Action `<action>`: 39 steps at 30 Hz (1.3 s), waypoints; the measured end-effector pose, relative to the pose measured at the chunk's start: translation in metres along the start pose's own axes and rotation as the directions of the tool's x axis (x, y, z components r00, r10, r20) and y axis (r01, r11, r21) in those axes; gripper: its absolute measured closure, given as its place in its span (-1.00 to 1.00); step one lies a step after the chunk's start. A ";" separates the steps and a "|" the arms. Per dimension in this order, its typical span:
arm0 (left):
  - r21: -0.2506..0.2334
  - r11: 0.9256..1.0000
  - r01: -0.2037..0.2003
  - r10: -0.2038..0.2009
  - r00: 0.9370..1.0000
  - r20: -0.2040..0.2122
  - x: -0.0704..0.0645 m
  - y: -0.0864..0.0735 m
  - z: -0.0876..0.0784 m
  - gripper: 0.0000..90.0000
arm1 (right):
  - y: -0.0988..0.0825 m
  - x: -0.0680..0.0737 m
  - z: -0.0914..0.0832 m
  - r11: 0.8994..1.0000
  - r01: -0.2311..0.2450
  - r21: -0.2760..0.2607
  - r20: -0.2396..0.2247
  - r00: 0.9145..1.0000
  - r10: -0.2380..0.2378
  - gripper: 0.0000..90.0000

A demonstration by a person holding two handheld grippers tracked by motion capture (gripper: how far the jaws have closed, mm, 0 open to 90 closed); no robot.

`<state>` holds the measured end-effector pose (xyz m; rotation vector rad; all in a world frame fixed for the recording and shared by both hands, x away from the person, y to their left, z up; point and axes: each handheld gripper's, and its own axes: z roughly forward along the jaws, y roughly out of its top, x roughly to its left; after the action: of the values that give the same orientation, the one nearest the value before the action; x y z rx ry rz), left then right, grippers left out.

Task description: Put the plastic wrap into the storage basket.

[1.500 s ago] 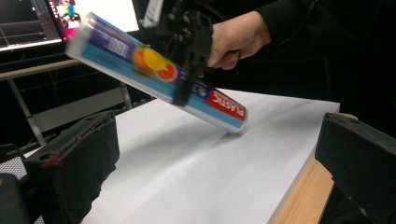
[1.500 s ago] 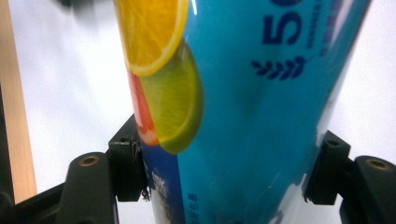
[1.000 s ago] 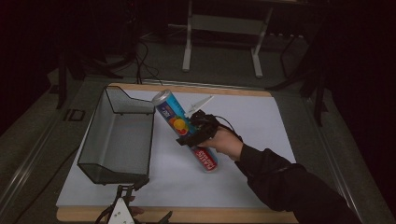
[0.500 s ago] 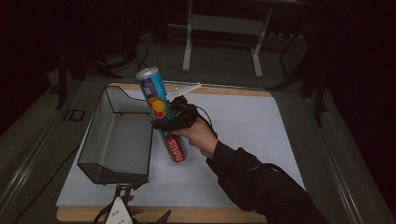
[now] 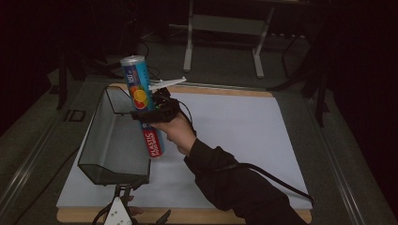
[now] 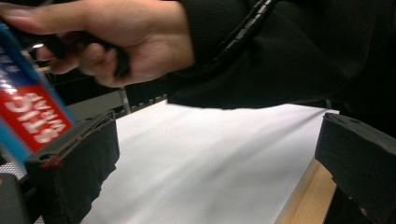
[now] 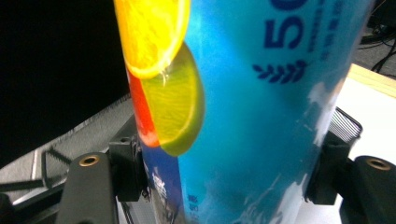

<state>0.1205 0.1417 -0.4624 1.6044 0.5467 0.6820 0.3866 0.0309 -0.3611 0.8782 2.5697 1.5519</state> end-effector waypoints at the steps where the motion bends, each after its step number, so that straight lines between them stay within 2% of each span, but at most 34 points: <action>1: 0.000 1.000 -0.002 0.002 1.000 -0.001 0.000 0.000 0.000 -0.99 | 0.002 0.001 0.003 1.000 -0.010 -0.005 -0.002 1.000 0.010 -0.30; 7: -0.001 1.000 0.001 -0.001 1.000 -0.005 0.001 0.000 -0.001 -0.99 | 0.006 0.011 0.023 0.999 -0.038 -0.010 -0.008 0.999 0.038 -0.30; 10: -0.001 1.000 0.004 -0.004 1.000 -0.010 0.002 0.000 -0.001 -0.99 | 0.004 0.016 0.034 0.998 -0.062 -0.011 -0.006 0.998 0.062 -0.30; 14: -0.005 1.000 0.001 -0.001 1.000 -0.010 0.001 0.000 -0.002 -0.99 | -0.003 0.016 0.048 0.995 -0.103 -0.004 -0.011 0.995 0.103 -0.30; 19: -0.001 1.000 0.002 -0.002 1.000 -0.005 0.002 0.000 -0.002 -0.99 | -0.016 0.010 0.058 0.982 -0.190 0.023 -0.025 0.981 0.190 -0.30; 23: -0.002 1.000 -0.003 0.003 1.000 -0.004 0.002 0.000 -0.002 -0.99 | -0.024 0.013 0.062 0.980 -0.193 0.056 -0.004 0.981 0.193 -0.30; 25: -0.002 1.000 -0.003 0.003 1.000 -0.002 0.002 0.000 -0.001 -0.99 | -0.028 0.014 0.064 0.978 -0.199 0.070 -0.009 0.980 0.200 -0.30; 27: 0.000 1.000 -0.005 0.005 1.000 -0.003 0.002 0.000 -0.001 -0.99 | -0.033 0.013 0.067 0.969 -0.230 0.093 -0.020 0.972 0.233 -0.30; 28: -0.001 1.000 -0.004 0.004 1.000 -0.002 0.002 0.000 -0.001 -0.99 | -0.036 0.013 0.069 0.964 -0.247 0.099 -0.017 0.968 0.249 -0.30; 30: -0.001 1.000 -0.005 0.005 1.000 -0.001 0.002 0.000 -0.002 -0.99 | -0.039 0.012 0.072 0.965 -0.241 0.108 0.001 0.970 0.242 -0.30; 32: -0.002 1.000 -0.003 0.003 1.000 0.002 0.002 0.000 -0.002 -0.99 | -0.043 0.011 0.076 0.961 -0.253 0.110 0.020 0.967 0.253 -0.30; 34: -0.004 1.000 -0.001 0.001 1.000 0.003 0.003 0.000 -0.002 -0.99 | -0.045 0.010 0.077 0.956 -0.280 0.089 0.039 0.960 0.278 -0.30; 36: -0.005 1.000 -0.002 0.002 1.000 0.002 0.003 0.001 -0.002 -0.99 | -0.046 0.010 0.078 0.956 -0.286 0.067 0.067 0.957 0.282 -0.30; 39: -0.004 1.000 -0.005 0.005 1.000 0.004 0.002 0.001 -0.002 -0.99 | -0.050 0.010 0.082 0.954 -0.299 0.003 0.126 0.947 0.296 -0.30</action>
<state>0.1206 0.1441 -0.4613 1.6030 0.5383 0.6835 0.3788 0.0845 -0.4405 1.3746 2.4599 1.4764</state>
